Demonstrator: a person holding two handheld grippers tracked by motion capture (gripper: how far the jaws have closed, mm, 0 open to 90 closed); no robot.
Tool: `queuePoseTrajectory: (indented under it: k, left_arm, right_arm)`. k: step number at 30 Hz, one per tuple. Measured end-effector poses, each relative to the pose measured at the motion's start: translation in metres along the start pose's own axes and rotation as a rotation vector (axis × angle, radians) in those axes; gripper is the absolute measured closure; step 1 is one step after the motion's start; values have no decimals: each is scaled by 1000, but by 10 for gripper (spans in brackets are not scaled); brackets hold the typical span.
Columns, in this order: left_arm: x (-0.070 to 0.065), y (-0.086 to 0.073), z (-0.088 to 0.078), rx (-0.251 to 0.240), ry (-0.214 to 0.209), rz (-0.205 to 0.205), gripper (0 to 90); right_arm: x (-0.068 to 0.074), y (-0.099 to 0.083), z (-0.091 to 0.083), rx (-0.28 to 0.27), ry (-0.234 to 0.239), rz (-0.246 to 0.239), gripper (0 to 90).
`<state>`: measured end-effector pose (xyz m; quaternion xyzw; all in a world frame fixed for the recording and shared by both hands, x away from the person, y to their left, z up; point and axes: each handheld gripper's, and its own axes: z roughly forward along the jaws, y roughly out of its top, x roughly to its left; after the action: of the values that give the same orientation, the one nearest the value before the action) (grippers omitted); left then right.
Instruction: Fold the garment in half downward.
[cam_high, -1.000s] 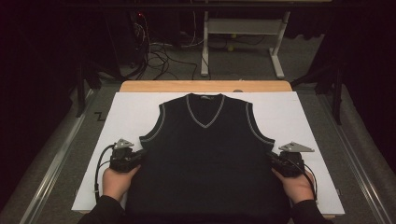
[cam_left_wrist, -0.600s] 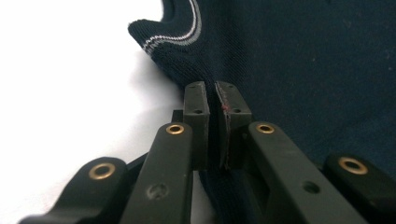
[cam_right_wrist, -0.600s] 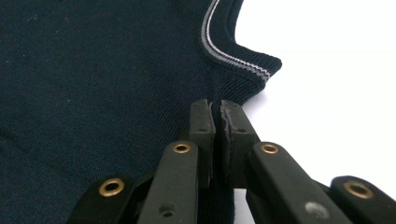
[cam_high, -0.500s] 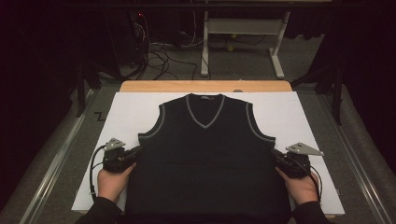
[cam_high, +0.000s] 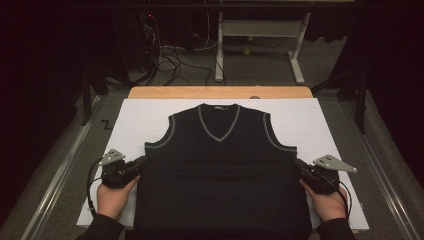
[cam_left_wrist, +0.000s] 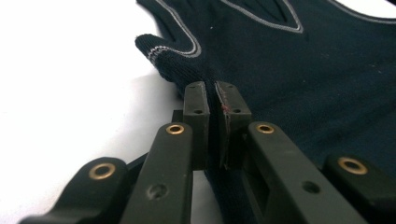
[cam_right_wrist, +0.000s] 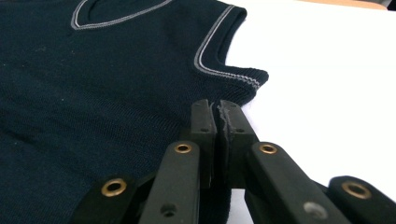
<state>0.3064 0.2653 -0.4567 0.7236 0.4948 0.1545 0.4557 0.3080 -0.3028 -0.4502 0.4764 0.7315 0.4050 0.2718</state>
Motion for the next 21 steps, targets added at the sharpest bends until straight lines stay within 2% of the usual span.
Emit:
queuePoseTrajectory:
  k: [7, 10, 13, 15, 18, 21]
  left_arm:
    - [-5, -3, -12, -8, -16, 16, 799]
    - [-11, -8, -23, -12, -35, 29, 799]
    - [-16, -15, -35, -4, -55, 62, 798]
    - [-18, -21, -40, -4, -73, 59, 798]
    - [-23, -30, -46, 29, -95, 69, 797]
    - [-28, -40, -51, 63, -107, 97, 796]
  right_arm:
    - [1, -3, -11, -21, 0, -8, 860]
    - [4, -7, -21, -29, 10, -16, 861]
    - [7, -10, -33, -44, 19, -28, 861]
    - [8, -13, -39, -46, 27, -33, 861]
    - [8, -21, -47, -36, 39, -34, 860]
    - [10, -29, -55, -23, 49, -37, 859]
